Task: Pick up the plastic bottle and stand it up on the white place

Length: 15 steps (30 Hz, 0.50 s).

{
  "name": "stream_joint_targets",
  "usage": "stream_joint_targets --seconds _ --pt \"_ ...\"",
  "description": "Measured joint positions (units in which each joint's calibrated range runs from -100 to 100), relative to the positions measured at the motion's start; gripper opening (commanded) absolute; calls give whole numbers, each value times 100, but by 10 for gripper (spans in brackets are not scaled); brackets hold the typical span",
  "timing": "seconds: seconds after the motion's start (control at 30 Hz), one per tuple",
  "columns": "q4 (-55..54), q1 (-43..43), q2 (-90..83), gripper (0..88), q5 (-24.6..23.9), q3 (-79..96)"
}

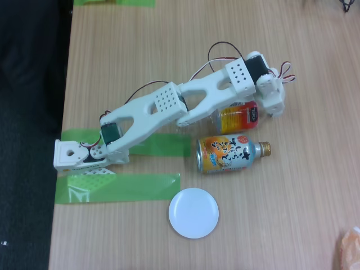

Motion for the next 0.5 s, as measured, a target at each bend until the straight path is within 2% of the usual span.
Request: stream_joint_targets --seconds 0.17,0.5 --pt "-527 15 84 263 -142 0" --pt "-569 45 311 263 -142 0"
